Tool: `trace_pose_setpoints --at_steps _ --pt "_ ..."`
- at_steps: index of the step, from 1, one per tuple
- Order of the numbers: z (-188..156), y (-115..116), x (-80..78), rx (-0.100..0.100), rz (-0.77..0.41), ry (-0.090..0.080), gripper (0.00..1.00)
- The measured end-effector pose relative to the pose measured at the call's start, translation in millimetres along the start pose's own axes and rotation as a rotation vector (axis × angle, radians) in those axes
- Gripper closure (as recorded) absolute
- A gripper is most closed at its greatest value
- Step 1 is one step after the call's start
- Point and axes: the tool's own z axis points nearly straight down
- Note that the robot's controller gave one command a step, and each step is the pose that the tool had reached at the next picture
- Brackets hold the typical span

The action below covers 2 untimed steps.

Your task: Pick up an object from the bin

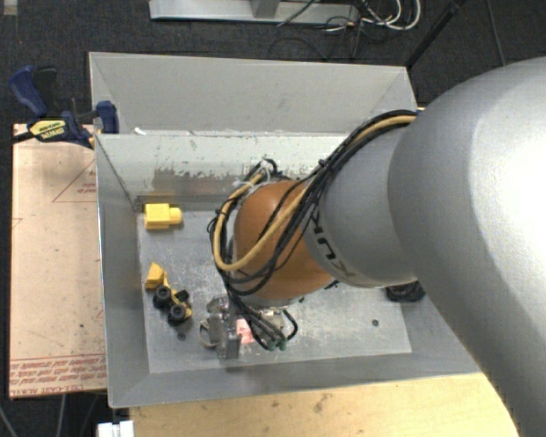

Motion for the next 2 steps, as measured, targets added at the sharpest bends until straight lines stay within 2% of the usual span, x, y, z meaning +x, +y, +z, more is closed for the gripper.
trace_pose_setpoints --at_steps 1,2 --pt "-54 -7 -11.1 0.001 -0.018 0.003 1.0" --pt "-105 -25 -26.6 0.0 -0.012 -0.003 1.0"
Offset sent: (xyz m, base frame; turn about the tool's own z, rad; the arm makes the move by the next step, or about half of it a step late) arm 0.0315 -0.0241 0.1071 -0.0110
